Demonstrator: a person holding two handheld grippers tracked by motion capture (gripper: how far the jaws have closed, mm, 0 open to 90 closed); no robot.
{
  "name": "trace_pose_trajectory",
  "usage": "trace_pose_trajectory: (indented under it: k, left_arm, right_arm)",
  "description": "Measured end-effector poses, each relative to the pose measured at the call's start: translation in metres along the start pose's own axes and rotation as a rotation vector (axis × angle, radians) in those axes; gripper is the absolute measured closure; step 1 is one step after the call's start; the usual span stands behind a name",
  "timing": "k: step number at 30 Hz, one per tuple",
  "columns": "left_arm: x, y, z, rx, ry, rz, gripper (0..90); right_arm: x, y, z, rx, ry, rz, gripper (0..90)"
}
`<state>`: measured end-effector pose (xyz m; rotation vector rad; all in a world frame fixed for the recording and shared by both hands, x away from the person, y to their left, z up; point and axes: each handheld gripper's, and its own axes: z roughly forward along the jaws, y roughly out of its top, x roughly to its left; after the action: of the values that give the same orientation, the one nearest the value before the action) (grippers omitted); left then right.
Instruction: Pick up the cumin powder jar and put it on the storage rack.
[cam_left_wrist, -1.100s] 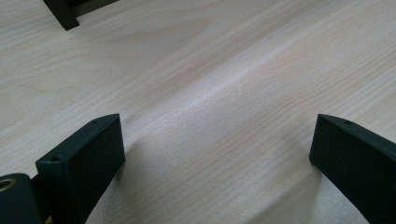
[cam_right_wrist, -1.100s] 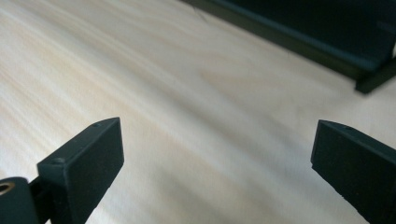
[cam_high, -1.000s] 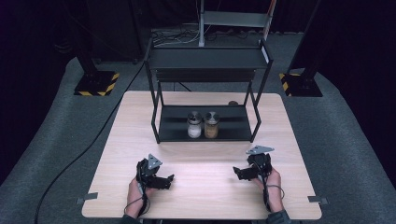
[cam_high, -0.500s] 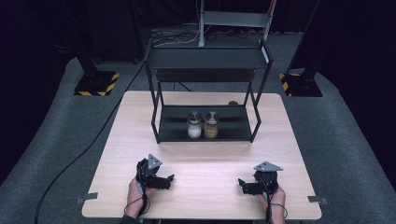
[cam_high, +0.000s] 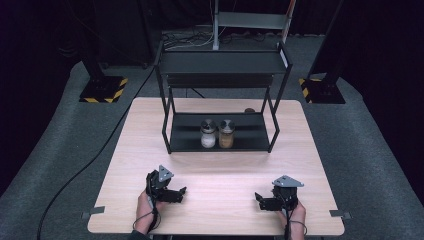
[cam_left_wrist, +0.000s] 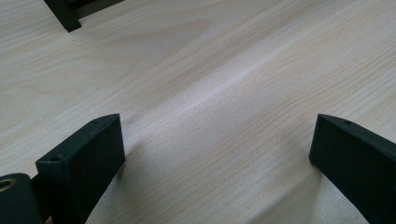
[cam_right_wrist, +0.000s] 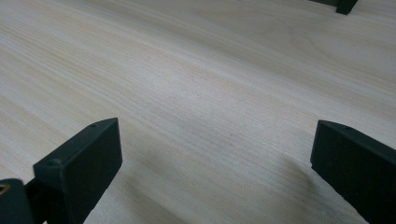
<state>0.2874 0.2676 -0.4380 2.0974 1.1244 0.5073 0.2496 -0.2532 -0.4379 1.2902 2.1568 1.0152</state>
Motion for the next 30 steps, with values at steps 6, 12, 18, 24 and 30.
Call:
trace_pose_trajectory:
  k: [6,12,18,24,30]
  left_arm:
    - [-0.0011,-0.0003,-0.0002,-0.001,0.005,0.004,2.9]
    - [-0.0001,0.0,-0.0001,0.0,0.001,0.003,3.1]
    - [-0.0004,-0.0001,-0.0002,0.0,0.002,0.004,3.1]
    - [-0.0007,-0.0003,-0.0002,-0.001,0.003,0.005,3.1]
    - [-0.0007,-0.0003,-0.0003,-0.002,0.002,0.005,3.3]
  right_arm:
    - [0.0026,-0.0015,-0.0006,-0.007,-0.012,-0.005,1.6]
    - [0.0027,-0.0029,-0.0012,-0.015,-0.014,-0.003,1.6]
    - [0.0036,-0.0032,-0.0015,-0.018,-0.019,-0.002,1.6]
    - [0.0048,-0.0033,-0.0014,-0.018,-0.025,-0.005,1.6]
    - [0.0055,-0.0029,-0.0012,-0.017,-0.031,0.003,1.4]
